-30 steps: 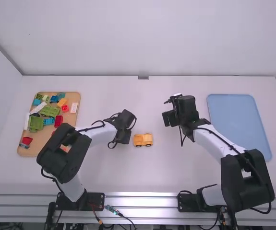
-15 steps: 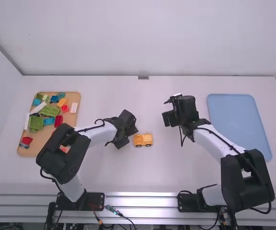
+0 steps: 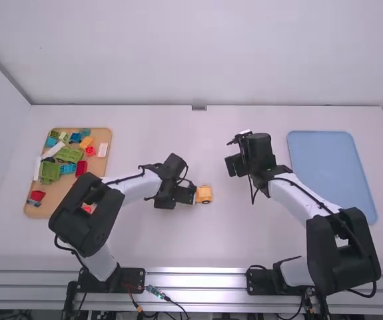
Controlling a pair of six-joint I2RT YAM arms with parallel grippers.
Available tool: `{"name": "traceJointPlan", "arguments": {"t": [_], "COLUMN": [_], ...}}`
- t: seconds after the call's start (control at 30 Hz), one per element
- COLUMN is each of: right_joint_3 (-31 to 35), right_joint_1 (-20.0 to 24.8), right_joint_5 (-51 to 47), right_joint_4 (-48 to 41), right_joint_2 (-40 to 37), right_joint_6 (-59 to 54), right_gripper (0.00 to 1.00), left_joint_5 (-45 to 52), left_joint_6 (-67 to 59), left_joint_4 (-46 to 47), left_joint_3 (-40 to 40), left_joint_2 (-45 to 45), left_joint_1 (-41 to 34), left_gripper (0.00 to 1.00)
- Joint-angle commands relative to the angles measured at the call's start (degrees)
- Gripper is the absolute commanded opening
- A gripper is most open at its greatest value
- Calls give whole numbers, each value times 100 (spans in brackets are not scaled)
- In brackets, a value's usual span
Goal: Assemble lego blocks to make yellow taxi
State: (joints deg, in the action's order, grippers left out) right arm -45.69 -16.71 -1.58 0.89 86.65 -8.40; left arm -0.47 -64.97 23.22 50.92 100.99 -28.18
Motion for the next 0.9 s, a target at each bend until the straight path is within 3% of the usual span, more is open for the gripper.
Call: {"name": "traceJointPlan", "arguments": {"t": [0.0, 0.3, 0.43, 0.5, 0.53, 0.57, 0.77, 0.87], "right_joint_3": [-85, -85, -85, -85, -85, -85, -85, -85], "right_joint_1": [-11, -11, -24, -15, -17, -22, 28, 105], "right_joint_5": [4, 0, 4, 7, 0, -2, -15, 50], "right_joint_4": [-18, -31, -33, -36, -36, -36, -141, -145], "right_joint_2": [-104, -104, -104, -104, -104, -104, -104, -104], "right_joint_6": [-2, -4, -2, -4, -7, -35, -153, -254], "right_gripper": [99, 99, 99, 99, 99, 99, 99, 99], "left_joint_5": [361, 898, 857, 839, 841, 839, 855, 885], "left_joint_6": [-540, -487, -352, -208, -101, 20, 157, 92], "left_joint_4": [-22, 13, 15, -63, -127, -214, -24, 581], "left_joint_3": [-273, -278, -282, -282, -282, -282, -83, 273], "left_joint_2": [180, 180, 180, 180, 180, 180, 173, 62], "left_joint_1": [52, 505, 518, 498, 498, 498, 501, 544], "left_gripper": [2, 2, 9, 17, 38, 99, 99, 99]}}
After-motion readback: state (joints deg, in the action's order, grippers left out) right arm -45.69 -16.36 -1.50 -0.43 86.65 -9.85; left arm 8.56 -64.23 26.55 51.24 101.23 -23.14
